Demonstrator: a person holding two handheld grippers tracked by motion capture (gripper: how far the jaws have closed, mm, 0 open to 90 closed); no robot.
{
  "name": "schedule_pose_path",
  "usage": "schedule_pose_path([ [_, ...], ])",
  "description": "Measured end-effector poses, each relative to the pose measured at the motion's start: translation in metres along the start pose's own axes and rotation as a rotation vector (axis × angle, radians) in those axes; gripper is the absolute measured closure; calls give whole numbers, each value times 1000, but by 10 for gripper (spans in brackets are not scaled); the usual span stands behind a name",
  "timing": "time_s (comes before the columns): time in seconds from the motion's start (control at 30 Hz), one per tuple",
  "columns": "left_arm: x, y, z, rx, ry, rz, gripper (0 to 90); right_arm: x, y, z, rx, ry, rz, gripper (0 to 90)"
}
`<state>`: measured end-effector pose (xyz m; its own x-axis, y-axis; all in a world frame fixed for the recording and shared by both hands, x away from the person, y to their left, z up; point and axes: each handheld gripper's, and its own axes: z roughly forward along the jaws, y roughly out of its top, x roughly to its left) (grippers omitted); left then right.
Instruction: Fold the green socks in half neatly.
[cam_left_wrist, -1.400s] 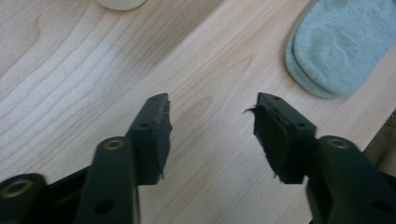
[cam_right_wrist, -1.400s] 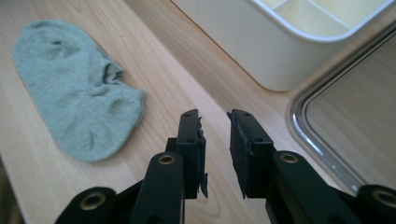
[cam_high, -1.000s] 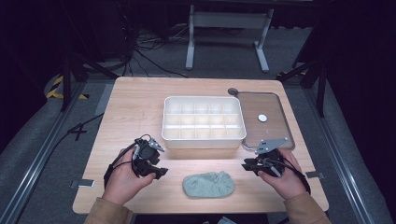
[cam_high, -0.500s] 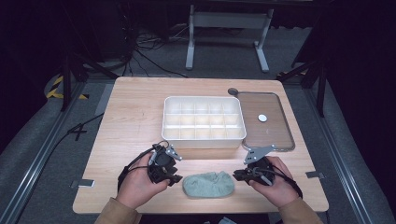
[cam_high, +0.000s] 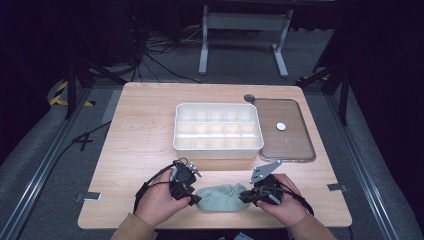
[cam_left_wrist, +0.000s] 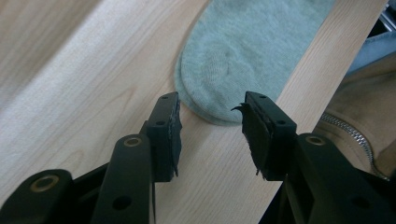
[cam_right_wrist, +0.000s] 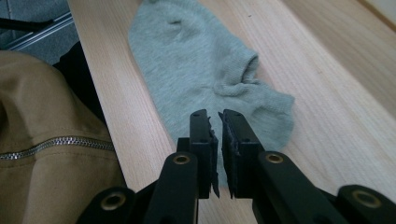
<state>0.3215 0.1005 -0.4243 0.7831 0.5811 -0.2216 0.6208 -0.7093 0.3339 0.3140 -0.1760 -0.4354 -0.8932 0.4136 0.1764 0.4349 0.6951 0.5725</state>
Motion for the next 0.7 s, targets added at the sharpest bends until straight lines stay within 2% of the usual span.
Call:
schedule_pose_path([
  [0.17, 1, 0, 8, 12, 6, -51, 586, 1, -1, 7, 25, -12, -4, 832],
  [0.23, 2, 0, 11, 2, 6, -69, 573, 1, -2, 9, 29, -7, -3, 828],
  [0.33, 2, 0, 14, -5, -29, -80, 564, 0, -2, 12, 42, -18, -7, 824],
  [0.4, 1, 1, 15, -5, -29, -83, 572, 1, -2, 13, 55, -28, -15, 824],
  [0.53, 2, 0, 20, 44, -16, -102, 579, 2, -2, 15, 72, -31, -17, 827],
  [0.7, 0, 0, 21, 56, -24, -93, 590, 2, -3, 17, 80, -40, -18, 831],
])
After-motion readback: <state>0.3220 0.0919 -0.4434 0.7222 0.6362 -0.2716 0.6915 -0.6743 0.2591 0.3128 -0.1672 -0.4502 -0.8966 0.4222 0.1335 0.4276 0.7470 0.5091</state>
